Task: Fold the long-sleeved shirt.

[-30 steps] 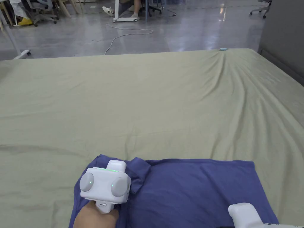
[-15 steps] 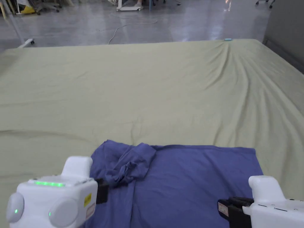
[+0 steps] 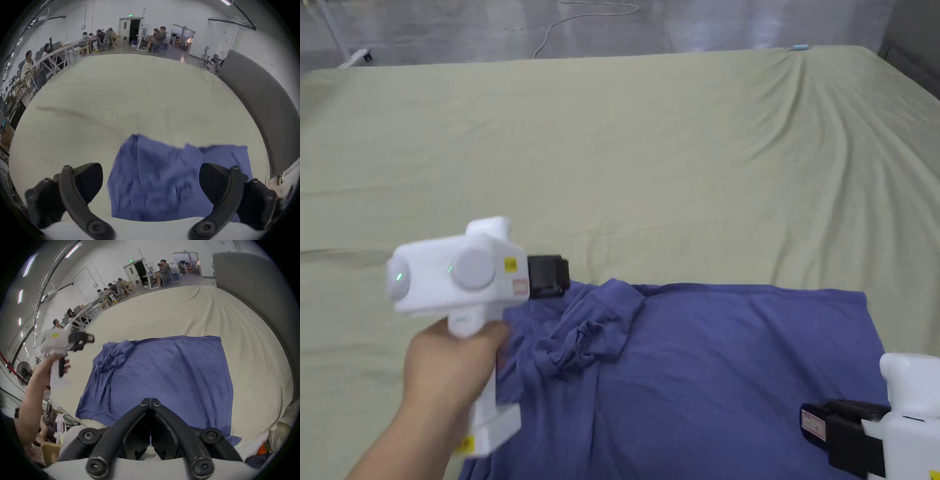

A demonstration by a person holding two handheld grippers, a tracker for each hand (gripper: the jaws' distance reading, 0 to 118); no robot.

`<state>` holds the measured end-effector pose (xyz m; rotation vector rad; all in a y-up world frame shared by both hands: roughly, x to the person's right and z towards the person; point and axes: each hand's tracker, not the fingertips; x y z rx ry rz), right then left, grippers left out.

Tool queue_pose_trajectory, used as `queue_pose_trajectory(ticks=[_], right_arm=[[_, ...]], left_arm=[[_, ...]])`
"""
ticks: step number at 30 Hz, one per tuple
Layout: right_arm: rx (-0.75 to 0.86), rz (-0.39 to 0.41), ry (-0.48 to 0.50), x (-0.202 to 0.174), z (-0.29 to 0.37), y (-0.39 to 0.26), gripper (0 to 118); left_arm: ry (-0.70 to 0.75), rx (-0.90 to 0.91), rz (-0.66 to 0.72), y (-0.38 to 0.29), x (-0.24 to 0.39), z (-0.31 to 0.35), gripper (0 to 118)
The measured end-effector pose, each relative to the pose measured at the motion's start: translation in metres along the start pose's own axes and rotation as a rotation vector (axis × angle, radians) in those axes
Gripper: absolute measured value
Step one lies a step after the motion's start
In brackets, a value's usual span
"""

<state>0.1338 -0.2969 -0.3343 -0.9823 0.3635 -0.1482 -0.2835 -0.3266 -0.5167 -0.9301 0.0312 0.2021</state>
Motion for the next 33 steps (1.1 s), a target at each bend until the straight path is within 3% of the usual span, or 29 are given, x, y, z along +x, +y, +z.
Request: queue_pose_trajectory(ticks=[5,7,8,10,11,12,13,15,17,21,22,23,24,26,27,28,33], right_arm=[[-0.047,-0.029,-0.038,0.017,-0.014,0.002,0],[-0.068,-0.032,-0.072,0.024,-0.021,0.007,0],[-0.078,-0.03,-0.09,0.028,-0.024,0.012,0],[-0.088,-0.032,-0.111,0.036,-0.029,0.027,0],[-0.089,-0.036,-0.109,0.042,-0.032,0.04,0],[-0.081,-0.043,-0.096,0.051,-0.037,0.056,2],[-0.07,-0.054,-0.079,0.059,-0.043,0.073,33],[-0.063,-0.047,-0.147,0.075,-0.071,0.116,118],[-0.024,-0.042,-0.18,0.094,-0.087,0.153,115],[-0.224,-0.152,-0.318,0.13,-0.164,0.199,112],[-0.262,-0.185,-0.361,0.139,-0.179,0.202,104],[-0.296,-0.233,-0.4,0.147,-0.191,0.201,84],[-0.326,-0.246,-0.412,0.153,-0.199,0.198,45],[-0.36,-0.253,-0.412,0.168,-0.208,0.193,44],[-0.295,-0.256,-0.358,0.165,-0.198,0.193,28],[-0.308,-0.254,-0.373,0.162,-0.193,0.194,0],[-0.185,-0.146,-0.315,0.142,-0.137,0.189,0]], left_arm=[[0.054,-0.148,0.003,0.034,-0.004,-0.092,116],[0.101,-0.221,-0.022,0.029,0.0,-0.112,90],[0.123,-0.241,-0.058,0.025,0.001,-0.12,70],[0.023,-0.213,-0.012,0.015,0.001,-0.11,35],[-0.008,-0.19,0.013,0.017,0.003,-0.103,11],[-0.068,-0.205,0.0,0.019,0.008,-0.1,5],[-0.036,-0.197,-0.023,0.019,0.012,-0.097,5],[-0.035,-0.2,-0.04,0.019,0.003,-0.084,5],[-0.054,-0.198,-0.005,0.021,-0.003,-0.079,5],[-0.067,-0.199,0.007,0.021,-0.011,-0.076,5],[-0.065,-0.201,-0.002,0.021,-0.018,-0.077,5],[-0.062,-0.205,-0.01,0.021,-0.017,-0.078,5],[-0.064,-0.208,-0.013,0.021,-0.017,-0.079,5],[-0.068,-0.212,-0.016,0.019,-0.02,-0.078,5],[-0.067,-0.219,-0.025,0.019,-0.02,-0.08,5],[-0.067,-0.222,-0.035,0.019,-0.019,-0.08,5],[-0.095,-0.196,-0.049,0.018,-0.021,-0.054,5]])
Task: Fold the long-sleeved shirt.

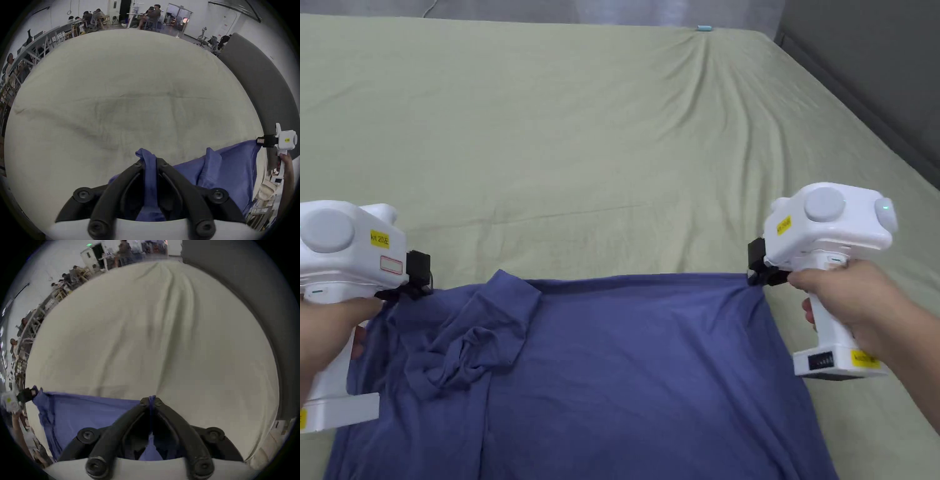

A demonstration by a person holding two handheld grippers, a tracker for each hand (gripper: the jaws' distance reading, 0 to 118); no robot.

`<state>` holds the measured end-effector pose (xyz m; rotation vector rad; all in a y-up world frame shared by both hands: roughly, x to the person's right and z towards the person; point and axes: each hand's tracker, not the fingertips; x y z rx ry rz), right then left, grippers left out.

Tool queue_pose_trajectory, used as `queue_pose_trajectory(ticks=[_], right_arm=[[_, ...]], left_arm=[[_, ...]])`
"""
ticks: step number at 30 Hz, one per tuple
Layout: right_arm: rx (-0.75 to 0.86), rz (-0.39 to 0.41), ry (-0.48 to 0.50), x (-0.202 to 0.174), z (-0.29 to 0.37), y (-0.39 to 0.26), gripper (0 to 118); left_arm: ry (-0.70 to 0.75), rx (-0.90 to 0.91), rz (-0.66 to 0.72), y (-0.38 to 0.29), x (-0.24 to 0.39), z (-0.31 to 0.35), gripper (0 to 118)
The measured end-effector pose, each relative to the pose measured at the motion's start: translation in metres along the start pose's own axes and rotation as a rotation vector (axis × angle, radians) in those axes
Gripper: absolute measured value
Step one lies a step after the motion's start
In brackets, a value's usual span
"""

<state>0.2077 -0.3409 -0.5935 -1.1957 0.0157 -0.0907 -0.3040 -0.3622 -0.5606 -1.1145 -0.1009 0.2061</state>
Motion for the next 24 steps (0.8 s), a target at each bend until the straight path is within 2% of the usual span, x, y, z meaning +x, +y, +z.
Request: queue_pose_trajectory(ticks=[3,6,10,12,15,18,21,24], right_arm=[[0.065,0.012,0.111,0.003,0.047,-0.028,0],[0.131,0.068,0.137,0.007,0.092,-0.071,0],[0.121,0.103,0.151,0.019,0.124,-0.136,0],[0.08,0.141,0.151,0.026,0.129,-0.171,0],[0.016,0.209,0.092,0.036,0.125,-0.209,0],[-0.057,0.195,0.138,0.048,0.111,-0.238,0],[-0.087,0.225,0.1,0.053,0.096,-0.255,0],[-0.116,0.223,0.075,0.057,0.086,-0.263,0]], left_arm=[[-0.024,0.038,-0.028,-0.013,0.003,0.037,5],[-0.051,0.068,-0.064,-0.042,0.008,0.082,5],[-0.079,0.077,-0.058,-0.098,0.008,0.131,5],[-0.085,0.068,-0.039,-0.13,0.004,0.149,5],[-0.075,0.038,-0.014,-0.178,-0.002,0.164,5],[-0.047,-0.027,-0.01,-0.22,-0.003,0.163,5],[-0.021,-0.084,0.003,-0.251,-0.006,0.151,5],[-0.046,-0.115,0.066,-0.272,-0.016,0.142,5]])
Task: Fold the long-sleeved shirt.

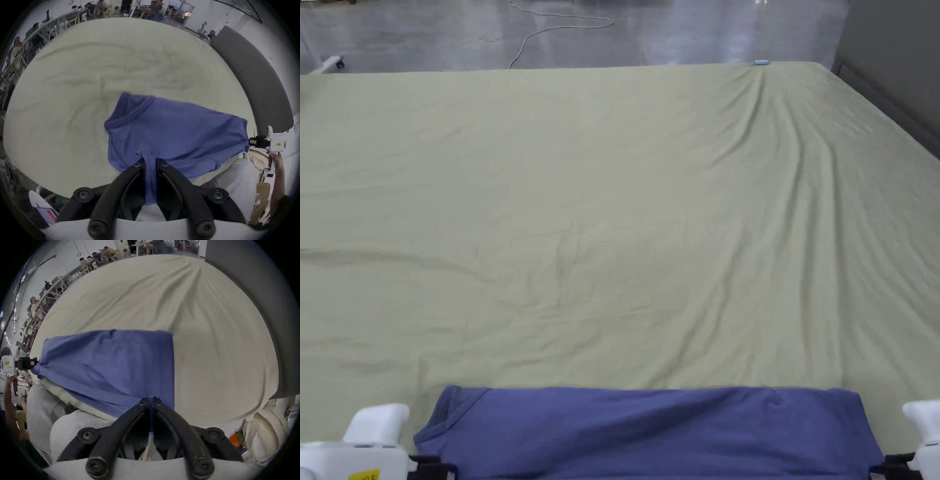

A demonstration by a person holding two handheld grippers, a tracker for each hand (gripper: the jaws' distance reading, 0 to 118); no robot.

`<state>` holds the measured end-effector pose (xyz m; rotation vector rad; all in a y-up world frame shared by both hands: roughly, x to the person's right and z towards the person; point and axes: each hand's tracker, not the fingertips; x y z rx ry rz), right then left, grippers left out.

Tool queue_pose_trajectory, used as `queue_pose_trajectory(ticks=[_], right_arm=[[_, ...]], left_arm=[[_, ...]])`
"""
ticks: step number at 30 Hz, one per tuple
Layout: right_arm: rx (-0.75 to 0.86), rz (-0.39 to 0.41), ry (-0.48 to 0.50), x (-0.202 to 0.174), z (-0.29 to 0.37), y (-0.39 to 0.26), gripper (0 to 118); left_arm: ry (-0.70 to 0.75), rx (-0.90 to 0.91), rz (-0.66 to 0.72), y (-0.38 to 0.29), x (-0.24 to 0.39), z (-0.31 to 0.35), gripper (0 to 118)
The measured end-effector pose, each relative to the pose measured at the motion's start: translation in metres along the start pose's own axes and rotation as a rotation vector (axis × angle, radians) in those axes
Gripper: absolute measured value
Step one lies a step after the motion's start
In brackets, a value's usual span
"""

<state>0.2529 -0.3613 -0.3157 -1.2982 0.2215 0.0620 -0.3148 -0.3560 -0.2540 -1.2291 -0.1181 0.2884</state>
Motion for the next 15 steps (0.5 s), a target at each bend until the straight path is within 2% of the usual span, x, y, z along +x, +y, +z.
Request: queue_pose_trajectory(ticks=[4,6,8,9,11,12,13,14,15], right_arm=[[-0.029,0.008,0.005,0.002,-0.022,-0.001,0],[-0.058,0.014,-0.004,0.0,-0.034,0.002,0],[-0.05,0.021,-0.011,-0.001,-0.038,0.005,2],[-0.053,0.007,-0.005,0.002,-0.04,0.008,4],[-0.069,-0.014,0.01,0.006,-0.033,0.013,9],[-0.073,-0.015,0.008,0.006,-0.022,0.016,20],[-0.061,-0.008,-0.014,0.005,-0.009,0.019,46],[-0.003,0.004,-0.065,0.004,0.008,0.023,81],[0.059,0.01,-0.109,-0.001,0.028,0.025,112]], left_arm=[[0.056,0.036,0.043,-0.003,-0.011,-0.024,5],[0.026,-0.021,0.068,-0.001,-0.009,-0.036,5],[0.075,0.018,0.005,0.0,-0.002,-0.031,8],[0.077,0.03,-0.024,0.0,0.001,-0.031,19],[0.131,0.045,0.016,0.001,0.002,-0.018,46],[0.157,0.081,0.013,0.001,0.005,-0.005,74],[0.161,0.141,0.01,0.0,0.008,0.011,92],[0.144,0.218,0.017,0.001,0.01,0.028,102],[0.113,0.283,0.028,0.003,0.011,0.044,106]])
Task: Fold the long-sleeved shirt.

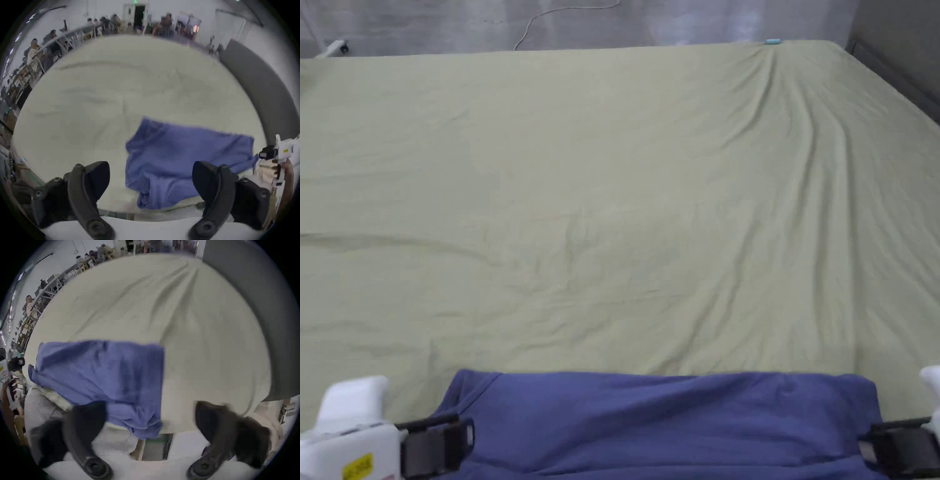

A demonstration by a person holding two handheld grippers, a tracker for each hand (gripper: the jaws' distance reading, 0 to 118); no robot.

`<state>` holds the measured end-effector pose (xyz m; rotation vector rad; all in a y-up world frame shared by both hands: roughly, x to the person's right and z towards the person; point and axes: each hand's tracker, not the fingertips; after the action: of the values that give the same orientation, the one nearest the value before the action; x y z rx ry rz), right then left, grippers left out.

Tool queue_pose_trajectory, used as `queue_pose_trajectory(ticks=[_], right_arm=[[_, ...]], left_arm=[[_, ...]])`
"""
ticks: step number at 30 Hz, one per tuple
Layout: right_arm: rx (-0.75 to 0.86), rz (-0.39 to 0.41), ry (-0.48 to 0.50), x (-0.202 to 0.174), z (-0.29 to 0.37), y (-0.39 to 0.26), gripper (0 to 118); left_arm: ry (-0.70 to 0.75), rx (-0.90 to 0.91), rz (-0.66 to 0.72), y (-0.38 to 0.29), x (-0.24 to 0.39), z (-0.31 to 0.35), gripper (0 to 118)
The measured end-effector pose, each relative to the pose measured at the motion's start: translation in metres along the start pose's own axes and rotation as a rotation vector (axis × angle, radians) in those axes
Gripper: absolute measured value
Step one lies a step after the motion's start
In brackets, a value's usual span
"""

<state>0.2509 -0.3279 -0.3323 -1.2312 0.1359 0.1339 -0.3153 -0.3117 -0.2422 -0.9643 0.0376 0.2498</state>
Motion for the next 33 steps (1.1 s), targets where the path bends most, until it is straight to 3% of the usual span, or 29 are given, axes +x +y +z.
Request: queue_pose_trajectory(ticks=[3,5,6,7,8,10,12,13,14,15,17,18,19,21,24,27,29,31,32,33], right_arm=[[0.152,-0.047,0.071,-0.009,0.047,0.012,117],[0.195,-0.103,0.163,-0.019,0.056,0.015,113],[0.227,-0.112,0.19,-0.026,0.054,0.015,93],[0.235,-0.097,0.177,-0.034,0.049,0.015,55],[0.214,-0.069,0.144,-0.047,0.041,0.016,4],[0.164,-0.041,0.071,-0.067,0.023,0.015,0],[0.151,-0.024,0.161,-0.081,0.011,0.016,0],[0.149,-0.046,0.215,-0.082,0.009,0.017,0],[0.156,-0.061,0.249,-0.086,0.008,0.017,0],[0.162,-0.056,0.27,-0.089,0.007,0.019,0],[0.174,-0.03,0.289,-0.088,0.012,0.022,0],[0.183,-0.02,0.311,-0.09,0.011,0.024,0],[0.192,-0.004,0.343,-0.09,0.009,0.024,0],[0.2,0.074,0.466,-0.083,0.01,0.02,0],[0.19,0.081,0.596,-0.07,0.002,0.012,0],[0.181,0.07,0.612,-0.064,-0.006,0.007,0],[0.18,0.055,0.683,-0.057,-0.012,0.007,0],[0.178,0.052,0.726,-0.06,-0.016,0.008,0],[0.18,0.06,0.727,-0.061,-0.017,0.009,0],[0.18,0.071,0.724,-0.062,-0.017,0.011,0]], left_arm=[[-0.068,0.065,0.043,0.011,0.002,0.022,106],[-0.124,-0.048,0.028,0.013,0.006,0.014,105],[-0.146,-0.108,0.011,0.01,0.008,0.003,94],[-0.139,-0.134,0.005,0.005,0.01,-0.004,56],[-0.123,-0.152,-0.005,0.0,0.013,-0.012,0],[-0.095,-0.166,-0.028,-0.009,0.018,-0.025,0],[-0.117,-0.169,-0.02,-0.007,0.017,-0.029,0],[-0.118,-0.15,-0.009,-0.002,0.014,-0.03,11],[-0.108,-0.122,-0.003,0.001,0.008,-0.028,56],[-0.096,-0.087,-0.019,0.008,0.002,-0.029,114],[-0.129,-0.107,-0.027,0.019,-0.01,-0.043,117],[-0.255,-0.006,0.007,0.029,-0.019,-0.046,117],[-0.235,-0.14,0.037,0.029,-0.03,-0.057,117],[-0.297,-0.219,0.111,0.026,-0.053,-0.087,117],[-0.352,-0.332,0.15,0.013,-0.08,-0.125,117],[-0.421,-0.301,0.169,0.007,-0.057,-0.119,118],[-0.607,-0.346,0.246,0.013,-0.055,-0.13,118],[-0.863,-0.41,0.412,0.009,-0.052,-0.154,118],[-0.89,-0.436,0.431,0.005,-0.041,-0.168,118],[-0.808,-0.439,0.388,0.003,-0.035,-0.178,118]])
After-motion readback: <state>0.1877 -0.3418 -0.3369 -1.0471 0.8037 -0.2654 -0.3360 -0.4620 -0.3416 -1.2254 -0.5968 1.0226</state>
